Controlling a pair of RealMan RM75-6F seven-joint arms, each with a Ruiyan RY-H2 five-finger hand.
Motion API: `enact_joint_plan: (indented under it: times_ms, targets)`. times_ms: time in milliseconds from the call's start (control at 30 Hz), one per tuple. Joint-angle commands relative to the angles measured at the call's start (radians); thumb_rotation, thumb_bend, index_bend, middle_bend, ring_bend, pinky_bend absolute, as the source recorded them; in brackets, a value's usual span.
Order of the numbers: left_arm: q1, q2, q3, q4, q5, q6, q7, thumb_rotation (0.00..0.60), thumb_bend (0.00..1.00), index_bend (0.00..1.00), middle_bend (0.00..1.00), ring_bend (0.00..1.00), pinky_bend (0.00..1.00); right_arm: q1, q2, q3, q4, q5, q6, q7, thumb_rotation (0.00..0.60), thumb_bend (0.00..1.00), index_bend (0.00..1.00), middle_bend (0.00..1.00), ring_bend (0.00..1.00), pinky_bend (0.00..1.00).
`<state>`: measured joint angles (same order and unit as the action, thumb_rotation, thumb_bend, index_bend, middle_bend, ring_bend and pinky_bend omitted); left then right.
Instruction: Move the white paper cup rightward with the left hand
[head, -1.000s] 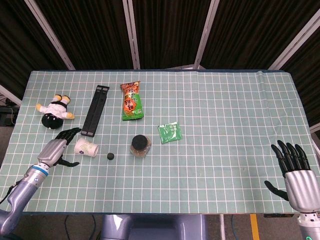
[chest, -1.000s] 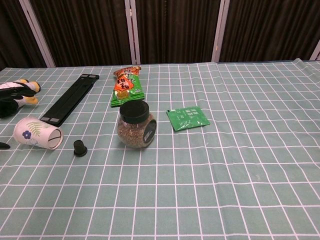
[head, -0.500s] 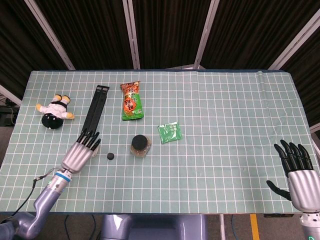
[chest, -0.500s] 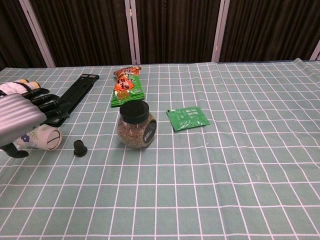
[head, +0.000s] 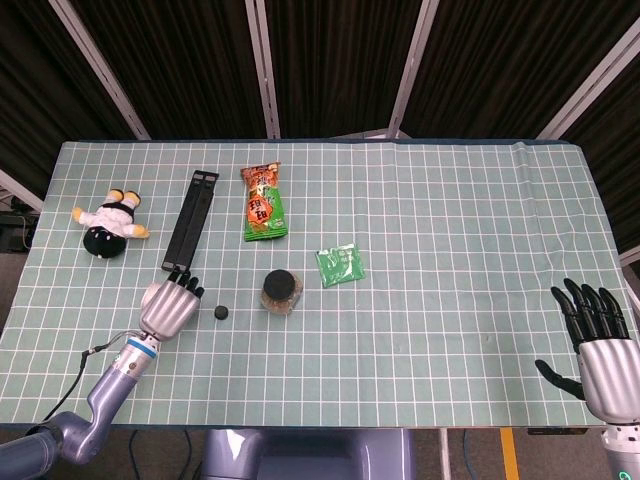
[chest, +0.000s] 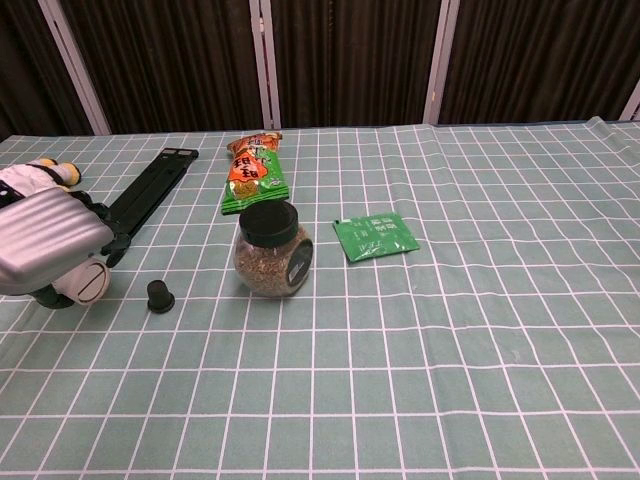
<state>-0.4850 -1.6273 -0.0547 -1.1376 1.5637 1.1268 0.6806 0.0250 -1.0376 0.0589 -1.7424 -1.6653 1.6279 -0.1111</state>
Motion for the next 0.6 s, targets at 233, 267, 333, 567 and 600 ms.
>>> enact_joint_plan:
  times_ms: [233, 267, 333, 567, 600]
  targets:
    - [0.036, 0.125, -0.094, -0.223, -0.099, 0.074, -0.492, 0.600, 0.00, 0.65, 0.44, 0.36, 0.37, -0.001, 0.001, -0.002, -0.006, -0.006, 0.003, -0.002, 0.600, 0.00, 0.00, 0.00, 0.00, 0.00]
    - [0.047, 0.128, -0.119, -0.264, -0.135, 0.075, -0.641, 0.600, 0.00, 0.65, 0.44, 0.35, 0.37, -0.001, 0.001, -0.003, -0.006, -0.007, 0.003, -0.003, 0.600, 0.00, 0.00, 0.00, 0.00, 0.00]
    - [0.055, 0.146, -0.146, -0.308, -0.177, 0.041, -0.906, 0.600, 0.00, 0.65, 0.43, 0.35, 0.37, -0.001, 0.000, -0.004, -0.008, -0.010, 0.003, -0.006, 0.600, 0.00, 0.00, 0.00, 0.00, 0.00]
    - [0.062, 0.152, -0.153, -0.300, -0.184, -0.028, -1.382, 0.600, 0.00, 0.65, 0.43, 0.35, 0.37, 0.000, -0.001, -0.005, -0.008, -0.007, -0.002, -0.012, 0.600, 0.00, 0.00, 0.00, 0.00, 0.00]
    - [0.064, 0.144, -0.154, -0.288, -0.179, -0.022, -1.417, 0.600, 0.00, 0.65, 0.43, 0.35, 0.37, 0.000, -0.002, -0.004, -0.007, -0.006, -0.004, -0.013, 0.600, 0.00, 0.00, 0.00, 0.00, 0.00]
